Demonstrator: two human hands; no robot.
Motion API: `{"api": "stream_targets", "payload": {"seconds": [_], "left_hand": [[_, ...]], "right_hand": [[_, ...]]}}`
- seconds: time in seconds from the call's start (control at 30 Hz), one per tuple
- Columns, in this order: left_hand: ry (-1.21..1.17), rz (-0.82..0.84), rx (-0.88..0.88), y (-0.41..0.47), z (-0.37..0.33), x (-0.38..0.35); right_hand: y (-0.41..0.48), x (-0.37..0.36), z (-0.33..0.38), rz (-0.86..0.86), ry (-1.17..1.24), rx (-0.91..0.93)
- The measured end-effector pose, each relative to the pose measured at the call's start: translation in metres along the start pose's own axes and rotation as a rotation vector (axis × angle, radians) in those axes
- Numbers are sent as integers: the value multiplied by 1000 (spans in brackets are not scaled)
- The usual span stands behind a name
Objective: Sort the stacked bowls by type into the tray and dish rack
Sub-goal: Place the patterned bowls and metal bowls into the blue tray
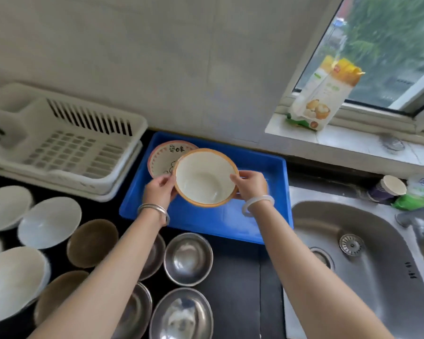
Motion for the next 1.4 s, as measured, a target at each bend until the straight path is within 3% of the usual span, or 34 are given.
{"api": "stream_targets", "payload": {"seconds": [0.4,1.03,1.4], "left_hand": [[379,-71,-41,104,11,32],[498,-112,-21,125,34,32],[412,-51,-29,97,28,32]], "right_hand": [[62,-93,46,-86,-173,4],[80,-121,35,-93,-309,81],[62,-103,29,-36,-152,66]]}}
Point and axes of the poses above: each hand's wrist, its own y-axis towards the middle knuckle, its own x-axis out of the back of the hand, z = x × y, the point moved 8 cm from there along y, towards the middle knuckle, and after that the axes turned 13 degrees about -x, right-handed, at the moved point
